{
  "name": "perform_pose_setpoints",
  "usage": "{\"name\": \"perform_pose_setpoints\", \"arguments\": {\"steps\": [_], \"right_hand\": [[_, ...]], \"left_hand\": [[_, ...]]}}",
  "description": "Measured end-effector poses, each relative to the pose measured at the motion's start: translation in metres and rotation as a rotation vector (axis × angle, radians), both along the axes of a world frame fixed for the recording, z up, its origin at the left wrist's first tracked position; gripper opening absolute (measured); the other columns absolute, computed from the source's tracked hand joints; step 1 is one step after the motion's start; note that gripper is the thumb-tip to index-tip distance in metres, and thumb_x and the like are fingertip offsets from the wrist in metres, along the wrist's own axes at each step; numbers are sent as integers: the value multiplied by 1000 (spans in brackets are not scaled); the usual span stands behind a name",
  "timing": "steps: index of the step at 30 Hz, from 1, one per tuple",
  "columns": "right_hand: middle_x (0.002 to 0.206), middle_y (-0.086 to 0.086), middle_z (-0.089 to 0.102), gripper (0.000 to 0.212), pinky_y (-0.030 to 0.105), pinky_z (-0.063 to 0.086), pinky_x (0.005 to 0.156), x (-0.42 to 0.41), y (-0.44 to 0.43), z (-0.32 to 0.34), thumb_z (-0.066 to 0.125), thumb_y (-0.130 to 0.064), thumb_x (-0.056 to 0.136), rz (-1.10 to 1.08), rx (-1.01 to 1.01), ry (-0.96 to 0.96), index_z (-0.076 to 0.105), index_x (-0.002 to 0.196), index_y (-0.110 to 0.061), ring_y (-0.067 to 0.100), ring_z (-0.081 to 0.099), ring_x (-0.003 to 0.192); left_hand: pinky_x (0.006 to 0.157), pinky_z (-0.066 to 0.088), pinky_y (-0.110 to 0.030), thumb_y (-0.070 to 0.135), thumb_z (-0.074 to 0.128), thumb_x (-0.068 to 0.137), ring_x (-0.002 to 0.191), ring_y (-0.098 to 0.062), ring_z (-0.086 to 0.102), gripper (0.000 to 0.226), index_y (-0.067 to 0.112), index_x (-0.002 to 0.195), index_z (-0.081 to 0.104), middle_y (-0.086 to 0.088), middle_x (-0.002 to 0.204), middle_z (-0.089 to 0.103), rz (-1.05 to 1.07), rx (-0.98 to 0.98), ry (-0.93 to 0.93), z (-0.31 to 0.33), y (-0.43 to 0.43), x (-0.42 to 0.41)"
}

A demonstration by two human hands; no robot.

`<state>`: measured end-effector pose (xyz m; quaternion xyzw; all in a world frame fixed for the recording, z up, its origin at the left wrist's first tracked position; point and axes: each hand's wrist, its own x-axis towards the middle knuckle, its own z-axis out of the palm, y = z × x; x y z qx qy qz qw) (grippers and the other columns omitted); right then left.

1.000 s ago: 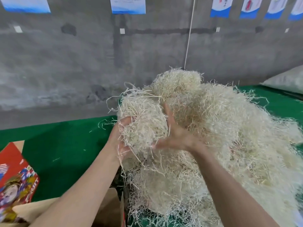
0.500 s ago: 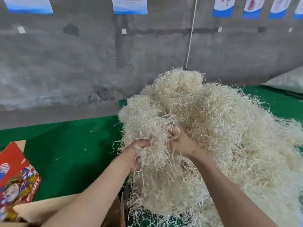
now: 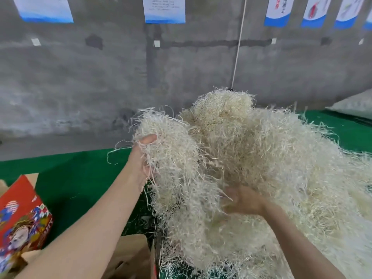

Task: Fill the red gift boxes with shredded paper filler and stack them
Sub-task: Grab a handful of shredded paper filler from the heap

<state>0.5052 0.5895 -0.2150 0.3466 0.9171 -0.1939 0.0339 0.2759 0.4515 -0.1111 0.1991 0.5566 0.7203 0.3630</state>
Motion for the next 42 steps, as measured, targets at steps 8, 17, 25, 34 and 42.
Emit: {"name": "perform_pose_setpoints", "arguments": {"steps": [8, 17, 25, 34, 42], "right_hand": [[147, -12, 30, 59, 39, 34, 103, -47, -42, 108, 31, -66, 88, -118, -320, 1034, 26, 141, -40, 12, 32, 132], [155, 4, 12, 85, 41, 14, 113, -68, -48, 24, 15, -75, 79, -233, -842, 745, 10, 148, -26, 26, 14, 141], [132, 10, 45, 90, 42, 41, 104, -51, -12, 30, 78, -16, 70, -114, -529, 362, 26, 143, -9, 27, 49, 119], [86, 8, 63, 24, 22, 53, 58, -64, -9, 16, 57, -13, 88, -153, -91, 303, 56, 110, -3, 13, 58, 64], [63, -4, 52, 33, 13, 38, 37, -44, 6, -37, 47, -32, 95, -350, 39, 60, 43, 126, -20, 7, 56, 53]], "left_hand": [[56, 50, -26, 38, 55, 81, 67, -17, 64, 15, 25, 75, 61, -1, 75, 66, -165, 27, -64, -1, -12, 26], [67, 49, -16, 12, 61, 83, 82, -15, 60, 21, 4, 102, 64, -5, 111, 59, -6, -194, 322, -8, 23, 14], [76, 40, -21, 38, 62, 82, 98, -16, 55, 37, 12, 109, 61, 2, 117, 58, -479, -643, 1316, -57, 28, 12], [68, 45, -31, 10, 59, 82, 77, -14, 45, 23, 21, 82, 38, 11, 74, 39, -50, -357, 1120, -36, 47, 30], [48, 30, -13, -6, 56, 78, 61, -4, 36, 47, 30, 69, 26, 3, 71, 35, 137, -120, 545, -40, 44, 41]]}}
